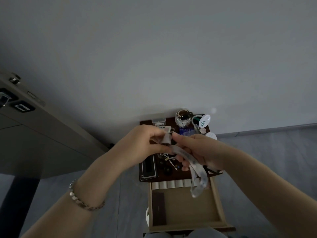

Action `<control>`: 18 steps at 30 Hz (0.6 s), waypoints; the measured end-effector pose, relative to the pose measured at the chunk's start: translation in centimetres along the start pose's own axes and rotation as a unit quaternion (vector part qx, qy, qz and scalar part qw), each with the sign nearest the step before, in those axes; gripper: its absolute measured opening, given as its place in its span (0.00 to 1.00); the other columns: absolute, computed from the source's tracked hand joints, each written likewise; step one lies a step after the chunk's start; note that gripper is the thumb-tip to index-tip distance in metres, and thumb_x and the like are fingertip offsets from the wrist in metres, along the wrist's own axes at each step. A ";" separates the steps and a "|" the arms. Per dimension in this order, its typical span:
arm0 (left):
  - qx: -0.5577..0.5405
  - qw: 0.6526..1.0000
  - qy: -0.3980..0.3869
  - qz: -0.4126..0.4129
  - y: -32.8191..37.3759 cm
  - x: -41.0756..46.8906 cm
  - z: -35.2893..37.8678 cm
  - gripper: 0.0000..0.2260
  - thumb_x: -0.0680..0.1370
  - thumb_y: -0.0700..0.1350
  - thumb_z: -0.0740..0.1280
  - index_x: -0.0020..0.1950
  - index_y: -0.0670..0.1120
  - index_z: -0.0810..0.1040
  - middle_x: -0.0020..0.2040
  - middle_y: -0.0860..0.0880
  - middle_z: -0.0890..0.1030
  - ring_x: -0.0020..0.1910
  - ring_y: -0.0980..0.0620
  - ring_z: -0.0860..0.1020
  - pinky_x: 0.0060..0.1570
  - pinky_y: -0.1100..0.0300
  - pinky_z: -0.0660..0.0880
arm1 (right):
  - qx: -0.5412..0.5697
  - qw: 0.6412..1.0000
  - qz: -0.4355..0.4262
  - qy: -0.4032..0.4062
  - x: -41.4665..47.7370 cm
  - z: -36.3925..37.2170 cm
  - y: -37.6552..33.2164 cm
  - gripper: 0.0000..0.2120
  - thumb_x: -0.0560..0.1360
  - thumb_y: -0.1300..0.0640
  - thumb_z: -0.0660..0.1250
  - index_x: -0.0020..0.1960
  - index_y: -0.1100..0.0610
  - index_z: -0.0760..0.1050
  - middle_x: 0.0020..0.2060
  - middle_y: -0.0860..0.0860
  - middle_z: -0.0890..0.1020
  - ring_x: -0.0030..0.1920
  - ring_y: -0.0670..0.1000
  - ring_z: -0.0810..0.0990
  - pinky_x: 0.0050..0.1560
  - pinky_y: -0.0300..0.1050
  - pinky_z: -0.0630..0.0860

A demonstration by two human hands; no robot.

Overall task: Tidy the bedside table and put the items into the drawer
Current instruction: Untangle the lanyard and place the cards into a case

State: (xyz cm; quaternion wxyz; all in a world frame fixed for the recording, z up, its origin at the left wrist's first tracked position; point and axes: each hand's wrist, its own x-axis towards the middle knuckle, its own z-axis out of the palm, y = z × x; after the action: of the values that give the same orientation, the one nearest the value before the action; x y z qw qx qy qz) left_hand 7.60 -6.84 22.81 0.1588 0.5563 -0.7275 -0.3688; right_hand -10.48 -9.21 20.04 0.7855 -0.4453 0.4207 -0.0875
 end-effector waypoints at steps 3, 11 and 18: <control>0.281 0.958 -0.042 0.048 0.0 0.6 0.0 0.12 0.73 0.55 0.68 0.52 0.50 0.79 0.42 0.56 0.70 0.43 0.57 0.71 0.39 0.61 0.64 | -0.031 0.999 0.000 0.045 0.3 0.3 -0.3 0.20 0.66 0.41 0.66 0.40 0.59 0.77 0.26 0.49 0.78 0.25 0.45 0.74 0.35 0.41 0.78; 0.284 0.955 -0.084 0.025 -0.4 0.9 0.7 0.15 0.74 0.53 0.67 0.59 0.51 0.78 0.49 0.57 0.67 0.46 0.60 0.66 0.41 0.63 0.62 | -0.201 0.972 -0.077 0.097 0.5 1.0 0.5 0.14 0.75 0.50 0.64 0.33 0.54 0.74 0.20 0.43 0.75 0.21 0.40 0.71 0.30 0.30 0.73; 0.067 0.998 0.009 0.003 -1.5 0.9 1.5 0.21 0.67 0.53 0.74 0.59 0.57 0.76 0.52 0.59 0.77 0.49 0.62 0.75 0.51 0.65 0.74 | -0.003 0.989 -0.076 0.124 1.2 0.5 1.5 0.07 0.76 0.58 0.64 0.41 0.59 0.77 0.21 0.45 0.73 0.21 0.41 0.69 0.32 0.36 0.74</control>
State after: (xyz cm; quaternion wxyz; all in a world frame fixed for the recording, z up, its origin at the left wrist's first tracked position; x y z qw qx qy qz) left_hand 7.41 -7.32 20.57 0.1283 0.5667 -0.7510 -0.3137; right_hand -9.70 -8.65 18.35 0.7171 -0.4638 0.4800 -0.2005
